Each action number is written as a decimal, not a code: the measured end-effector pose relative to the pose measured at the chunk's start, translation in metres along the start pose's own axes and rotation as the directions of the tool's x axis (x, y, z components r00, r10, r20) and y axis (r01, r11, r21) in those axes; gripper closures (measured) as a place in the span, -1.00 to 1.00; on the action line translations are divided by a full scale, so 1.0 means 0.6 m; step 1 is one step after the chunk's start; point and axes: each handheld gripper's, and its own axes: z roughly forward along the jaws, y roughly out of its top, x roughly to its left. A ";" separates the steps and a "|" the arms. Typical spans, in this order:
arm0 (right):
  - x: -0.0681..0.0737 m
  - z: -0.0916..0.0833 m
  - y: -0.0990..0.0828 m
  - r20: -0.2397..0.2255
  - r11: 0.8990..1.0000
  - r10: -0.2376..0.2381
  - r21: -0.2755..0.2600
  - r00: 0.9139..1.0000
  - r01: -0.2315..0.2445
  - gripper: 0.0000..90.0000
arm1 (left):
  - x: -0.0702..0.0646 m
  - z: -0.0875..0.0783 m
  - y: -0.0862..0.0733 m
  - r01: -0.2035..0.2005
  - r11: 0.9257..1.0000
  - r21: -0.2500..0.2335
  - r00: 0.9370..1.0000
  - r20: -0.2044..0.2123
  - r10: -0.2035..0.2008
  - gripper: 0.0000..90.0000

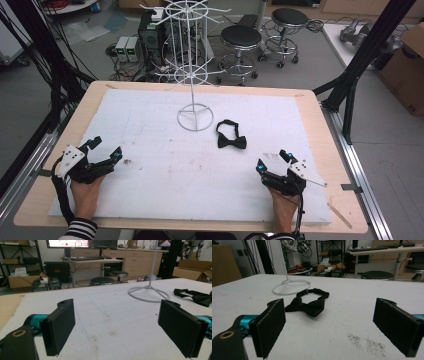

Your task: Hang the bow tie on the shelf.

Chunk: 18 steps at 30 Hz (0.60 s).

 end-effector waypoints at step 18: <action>0.000 -0.001 0.000 0.000 1.000 -0.005 -0.010 1.000 0.005 -0.78 | -0.001 0.000 0.000 -0.008 1.000 -0.001 1.000 -0.001 0.008 -0.68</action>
